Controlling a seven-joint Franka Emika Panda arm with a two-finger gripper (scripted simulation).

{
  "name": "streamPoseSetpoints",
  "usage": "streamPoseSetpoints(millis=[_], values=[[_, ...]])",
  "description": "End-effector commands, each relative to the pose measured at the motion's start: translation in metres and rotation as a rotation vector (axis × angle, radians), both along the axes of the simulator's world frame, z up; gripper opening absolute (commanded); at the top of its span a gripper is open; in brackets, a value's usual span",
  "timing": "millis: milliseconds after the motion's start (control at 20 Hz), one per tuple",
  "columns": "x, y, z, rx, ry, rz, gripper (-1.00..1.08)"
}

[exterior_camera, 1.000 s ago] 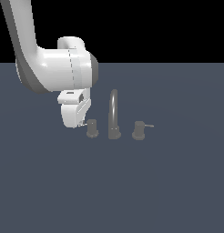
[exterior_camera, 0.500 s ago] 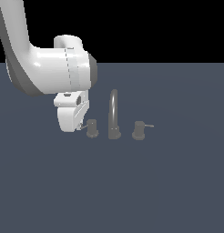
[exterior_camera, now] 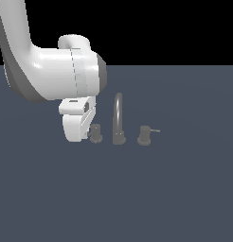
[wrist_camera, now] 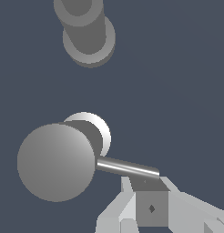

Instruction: Turn on the faucet by rotating a designated handle.

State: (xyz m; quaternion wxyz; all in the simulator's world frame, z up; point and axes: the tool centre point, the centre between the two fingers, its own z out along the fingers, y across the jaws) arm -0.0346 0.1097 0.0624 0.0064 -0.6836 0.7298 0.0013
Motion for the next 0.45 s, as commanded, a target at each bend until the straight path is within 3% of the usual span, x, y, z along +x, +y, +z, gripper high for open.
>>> streamPoseSetpoints(millis=[0, 400], values=[[0.001, -0.007, 0.0, -0.001, 0.001, -0.003, -1.0], [0.005, -0.057, 0.0, -0.011, 0.008, -0.024, -1.0]])
